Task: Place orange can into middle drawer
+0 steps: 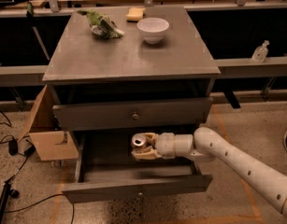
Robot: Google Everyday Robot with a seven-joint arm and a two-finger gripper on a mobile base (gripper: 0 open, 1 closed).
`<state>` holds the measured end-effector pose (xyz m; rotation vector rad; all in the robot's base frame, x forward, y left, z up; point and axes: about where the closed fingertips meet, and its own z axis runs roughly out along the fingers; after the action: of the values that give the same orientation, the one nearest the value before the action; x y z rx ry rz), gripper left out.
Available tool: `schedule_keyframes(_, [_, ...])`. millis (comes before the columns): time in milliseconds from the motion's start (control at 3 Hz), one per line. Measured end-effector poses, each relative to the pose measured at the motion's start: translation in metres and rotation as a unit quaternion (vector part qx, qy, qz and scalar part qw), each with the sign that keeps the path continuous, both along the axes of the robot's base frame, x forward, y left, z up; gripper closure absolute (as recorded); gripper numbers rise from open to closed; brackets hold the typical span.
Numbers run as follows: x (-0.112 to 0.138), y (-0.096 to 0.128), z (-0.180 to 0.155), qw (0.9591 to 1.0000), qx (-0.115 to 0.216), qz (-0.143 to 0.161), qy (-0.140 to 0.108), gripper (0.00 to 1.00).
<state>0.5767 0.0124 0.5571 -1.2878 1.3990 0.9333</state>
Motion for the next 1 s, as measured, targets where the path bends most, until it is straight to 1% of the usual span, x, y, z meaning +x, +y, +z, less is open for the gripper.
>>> schedule_keyframes(333, [0.008, 0.013, -0.055, 0.9996, -0.027, 0.005, 0.004, 0.98])
schedule_keyframes(667, [0.009, 0.02, -0.076, 0.9994, -0.033, 0.009, 0.009, 0.76])
schedule_keyframes(1000, [0.009, 0.026, -0.09, 0.999, -0.04, 0.0, 0.02, 0.53])
